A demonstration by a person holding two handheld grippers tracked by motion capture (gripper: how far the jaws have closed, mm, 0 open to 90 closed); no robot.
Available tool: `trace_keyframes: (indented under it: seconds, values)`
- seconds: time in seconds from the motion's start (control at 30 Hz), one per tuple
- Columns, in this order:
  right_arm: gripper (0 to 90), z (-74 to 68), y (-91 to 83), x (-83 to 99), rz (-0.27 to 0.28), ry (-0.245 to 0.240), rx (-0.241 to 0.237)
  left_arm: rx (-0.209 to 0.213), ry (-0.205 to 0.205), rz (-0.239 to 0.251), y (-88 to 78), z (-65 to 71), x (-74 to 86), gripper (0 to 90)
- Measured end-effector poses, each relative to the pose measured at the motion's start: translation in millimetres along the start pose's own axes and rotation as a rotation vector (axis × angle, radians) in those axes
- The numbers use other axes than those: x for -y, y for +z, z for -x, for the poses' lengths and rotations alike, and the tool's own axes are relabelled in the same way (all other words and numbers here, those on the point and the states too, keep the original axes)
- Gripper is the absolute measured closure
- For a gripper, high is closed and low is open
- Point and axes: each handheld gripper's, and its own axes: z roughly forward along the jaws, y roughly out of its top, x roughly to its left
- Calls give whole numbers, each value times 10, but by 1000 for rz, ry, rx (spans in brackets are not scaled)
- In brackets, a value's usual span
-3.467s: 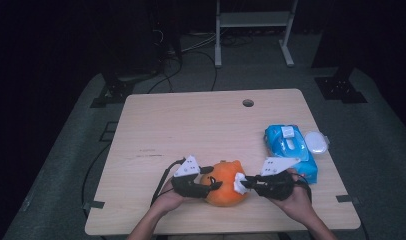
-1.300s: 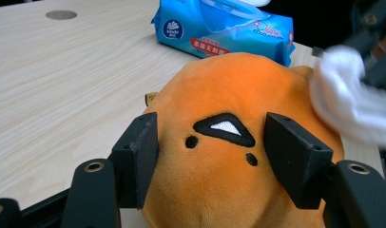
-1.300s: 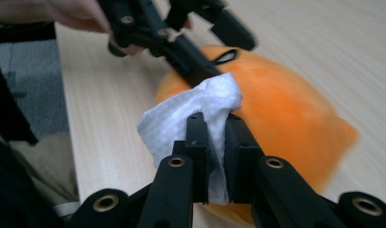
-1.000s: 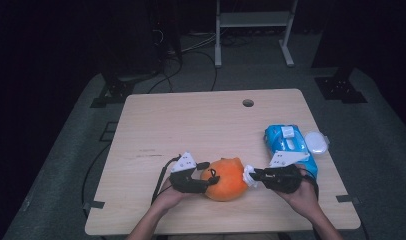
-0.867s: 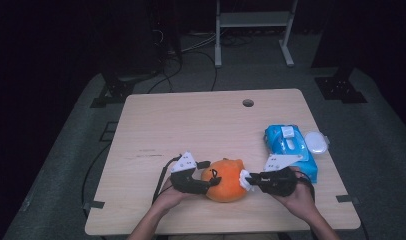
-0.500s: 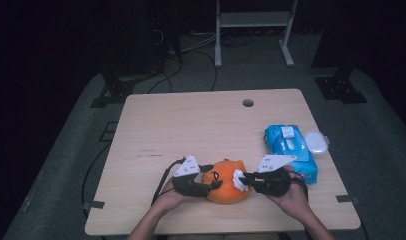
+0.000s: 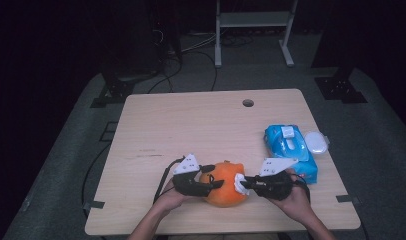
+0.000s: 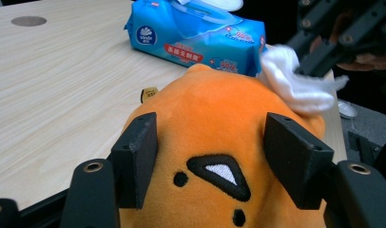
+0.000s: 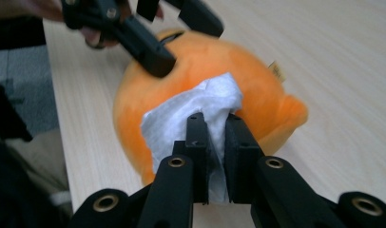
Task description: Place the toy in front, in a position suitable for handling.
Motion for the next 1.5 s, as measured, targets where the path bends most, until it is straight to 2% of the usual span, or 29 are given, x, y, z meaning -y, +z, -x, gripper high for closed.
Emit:
trace_keyframes:
  seconds: [0.07, 0.13, 0.17, 0.27, 0.37, 0.47, 0.67, 0.73, 0.8, 0.83, 0.93, 1.07, 1.17, 1.27, 1.33, 1.37, 1.43, 1.5]
  values:
    - [810, 3, 4, -29, 19, 13, 7, 27, 50, -7, 38, 75, -4, 378]
    - [810, -4, 26, -59, 21, 7, 8, 26, 111, -29, 65, 146, -6, 373]
    - [810, 0, 34, -64, 18, 2, 9, 23, 117, -34, 60, 153, -10, 371]
    - [810, 54, 22, -40, 17, 15, 12, 39, 94, -24, 36, 104, 13, 375]
    - [809, 129, 2, 28, -6, 29, 53, 51, 88, -25, 17, 82, 22, 373]
    - [809, 170, -25, 76, -11, 53, 54, 56, 87, -22, 24, 82, 27, 372]
    - [809, 32, 24, -49, 11, 1, 44, 69, 104, -33, 15, 111, 9, 361]
    - [810, 12, 41, -48, 5, -12, 39, 69, 90, -28, -20, 90, -31, 308]
    - [810, 11, 41, -30, 3, -11, 23, 30, 58, -7, -45, 61, -73, 256]
    - [810, 5, 36, -24, 3, -8, 11, 29, 46, -6, -49, 50, -73, 261]
    - [810, -20, 21, -40, 4, -17, 17, 31, 60, -30, -2, 82, -27, 342]
    - [808, -27, 43, -89, 24, -10, 40, 50, 102, -42, 19, 146, -33, 353]
    - [810, -6, 49, -95, 26, -4, 40, 65, 106, -46, 1, 139, -31, 351]
    - [810, -17, 48, -72, 19, 6, 8, 86, 101, -44, -36, 108, -66, 289]
    - [810, -64, 47, -74, 19, -2, -38, 75, 67, -27, -45, 84, -85, 243]
    - [811, -86, 49, -84, 24, -14, -58, 82, 59, -30, -40, 81, -78, 250]
    - [810, -120, 53, -117, 20, -34, -37, 74, 83, -41, -17, 107, -50, 302]
    - [809, -96, 50, -128, 21, -28, -15, 73, 77, -48, -9, 122, -53, 321]
